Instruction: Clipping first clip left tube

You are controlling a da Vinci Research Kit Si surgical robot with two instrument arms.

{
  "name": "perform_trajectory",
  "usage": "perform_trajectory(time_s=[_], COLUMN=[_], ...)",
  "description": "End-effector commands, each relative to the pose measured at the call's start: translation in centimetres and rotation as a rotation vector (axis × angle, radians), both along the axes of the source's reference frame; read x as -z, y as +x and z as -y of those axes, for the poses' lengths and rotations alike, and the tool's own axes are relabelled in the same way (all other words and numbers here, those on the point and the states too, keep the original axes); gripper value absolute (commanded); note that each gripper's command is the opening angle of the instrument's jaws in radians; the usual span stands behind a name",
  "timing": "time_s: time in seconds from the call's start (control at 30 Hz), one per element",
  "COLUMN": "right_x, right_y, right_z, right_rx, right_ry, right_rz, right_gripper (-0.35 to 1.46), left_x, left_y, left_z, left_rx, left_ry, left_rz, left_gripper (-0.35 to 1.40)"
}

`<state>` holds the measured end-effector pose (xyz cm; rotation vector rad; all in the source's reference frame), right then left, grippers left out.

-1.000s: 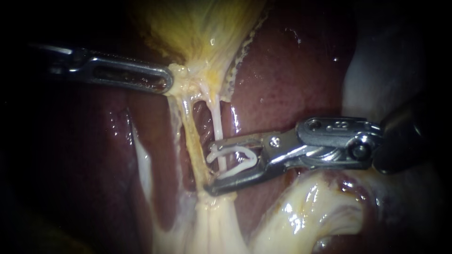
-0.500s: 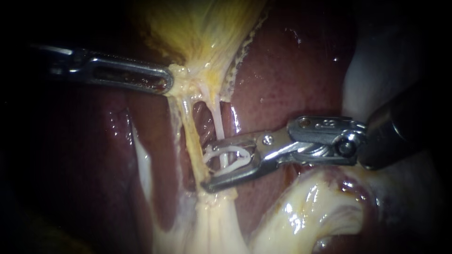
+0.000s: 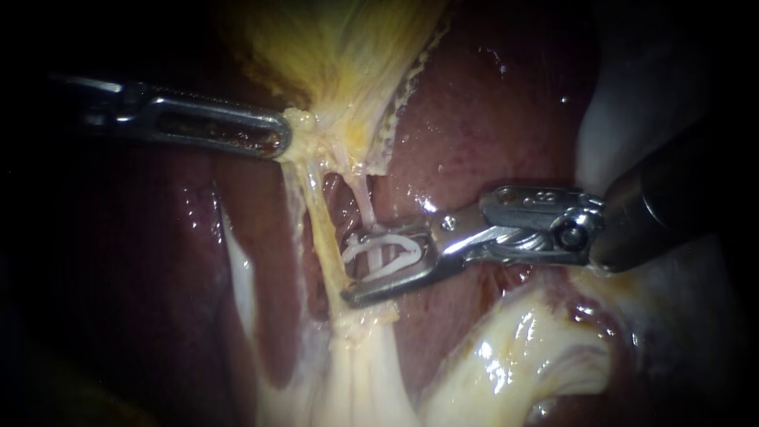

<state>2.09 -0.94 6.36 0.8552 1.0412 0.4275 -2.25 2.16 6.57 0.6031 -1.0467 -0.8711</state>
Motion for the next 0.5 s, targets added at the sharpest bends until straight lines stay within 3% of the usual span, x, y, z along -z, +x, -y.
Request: perform_trajectory(time_s=[0.03, 0.5], right_x=[-0.01, 0.08], right_y=[0.01, 0.32], right_z=[0.00, 0.07], right_rx=[0.000, -0.042], right_ry=[0.000, 0.018], right_rz=[0.000, -0.065], right_gripper=[0.48, 0.50], left_x=[0.00, 0.00], left_y=[0.00, -0.03], left_z=[0.00, 0.00], left_rx=[0.000, 0.002], left_ry=[0.000, 0.000], left_rz=[0.000, -0.001], left_gripper=[-0.35, -0.35])
